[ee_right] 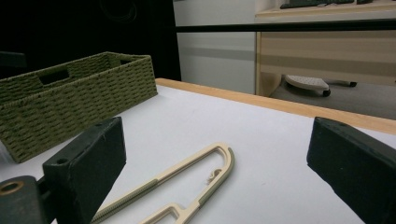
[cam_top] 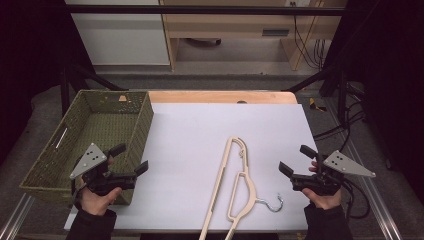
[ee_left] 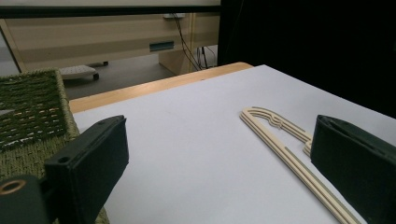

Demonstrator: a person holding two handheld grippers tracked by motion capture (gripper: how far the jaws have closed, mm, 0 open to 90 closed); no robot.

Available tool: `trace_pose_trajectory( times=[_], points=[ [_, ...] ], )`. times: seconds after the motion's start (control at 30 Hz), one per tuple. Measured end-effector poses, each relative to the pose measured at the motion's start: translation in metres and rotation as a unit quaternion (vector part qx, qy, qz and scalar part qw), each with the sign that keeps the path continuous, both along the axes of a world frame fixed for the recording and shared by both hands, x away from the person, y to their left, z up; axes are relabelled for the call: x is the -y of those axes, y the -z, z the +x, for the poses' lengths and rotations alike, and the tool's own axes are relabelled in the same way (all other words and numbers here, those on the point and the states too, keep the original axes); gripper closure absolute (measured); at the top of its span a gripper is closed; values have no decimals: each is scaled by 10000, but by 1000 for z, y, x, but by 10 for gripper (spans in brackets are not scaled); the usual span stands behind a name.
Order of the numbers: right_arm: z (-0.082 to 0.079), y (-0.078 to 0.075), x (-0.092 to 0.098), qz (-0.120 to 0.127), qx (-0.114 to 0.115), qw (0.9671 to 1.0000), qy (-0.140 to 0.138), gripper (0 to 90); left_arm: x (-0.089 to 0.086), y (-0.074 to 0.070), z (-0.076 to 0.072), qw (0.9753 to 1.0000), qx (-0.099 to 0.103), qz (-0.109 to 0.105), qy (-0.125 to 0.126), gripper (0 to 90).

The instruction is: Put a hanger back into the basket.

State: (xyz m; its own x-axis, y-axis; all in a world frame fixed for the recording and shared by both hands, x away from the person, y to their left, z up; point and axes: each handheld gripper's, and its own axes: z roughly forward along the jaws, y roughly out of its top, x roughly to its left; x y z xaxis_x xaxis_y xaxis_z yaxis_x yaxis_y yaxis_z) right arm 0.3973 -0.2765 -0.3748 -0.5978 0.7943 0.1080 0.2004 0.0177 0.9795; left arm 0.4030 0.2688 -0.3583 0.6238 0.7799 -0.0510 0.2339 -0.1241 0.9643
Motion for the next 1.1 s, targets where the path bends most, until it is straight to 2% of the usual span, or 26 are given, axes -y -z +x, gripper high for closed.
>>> trace_pose_trajectory(
  times=[0.1,0.27,0.37,0.6,0.63,0.67,0.73,0.8,0.9,0.93,0.97,1.0,1.03,1.1],
  points=[
    [1,1,0,-72,49,9999,-58,55,-1,0,0,10000,9,-10,-20,44],
    [-2,1,-2,-145,-45,9998,-110,57,-3,0,-1,10000,27,10,-41,44],
    [-2,4,-7,-229,-213,9992,-246,63,-4,0,-1,10000,23,9,-60,45],
    [-5,10,-16,-408,-324,9978,-416,91,-4,1,-2,10000,24,51,-56,45],
    [-5,12,-18,-466,-418,9966,-534,110,-4,1,-2,10000,22,45,-59,45],
    [-5,12,-18,-466,-418,9966,-534,110,-4,1,-2,10000,22,45,-59,45],
    [-5,18,-21,-561,-577,9943,-696,115,-5,1,-2,10000,12,57,-81,46],
    [-4,23,-23,-697,-646,9925,-769,121,-5,2,-2,9999,6,61,-87,47],
    [-3,30,-27,-875,-739,9883,-1010,194,-4,2,-2,9999,-1,76,-88,48],
    [-3,30,-27,-875,-739,9883,-1010,194,-4,2,-2,9999,0,80,-90,48],
    [-4,35,-30,-1012,-790,9850,-1152,232,-4,2,-2,9999,0,92,-91,48],
    [-4,35,-30,-1012,-790,9850,-1152,232,-4,2,-2,9999,0,92,-91,49],
    [-4,40,-32,-1132,-836,9816,-1288,270,-4,2,-2,9999,2,95,-88,50],
    [-5,43,-32,-1174,-853,9805,-1329,284,-4,2,-2,9999,3,102,-100,50]
  ],
)
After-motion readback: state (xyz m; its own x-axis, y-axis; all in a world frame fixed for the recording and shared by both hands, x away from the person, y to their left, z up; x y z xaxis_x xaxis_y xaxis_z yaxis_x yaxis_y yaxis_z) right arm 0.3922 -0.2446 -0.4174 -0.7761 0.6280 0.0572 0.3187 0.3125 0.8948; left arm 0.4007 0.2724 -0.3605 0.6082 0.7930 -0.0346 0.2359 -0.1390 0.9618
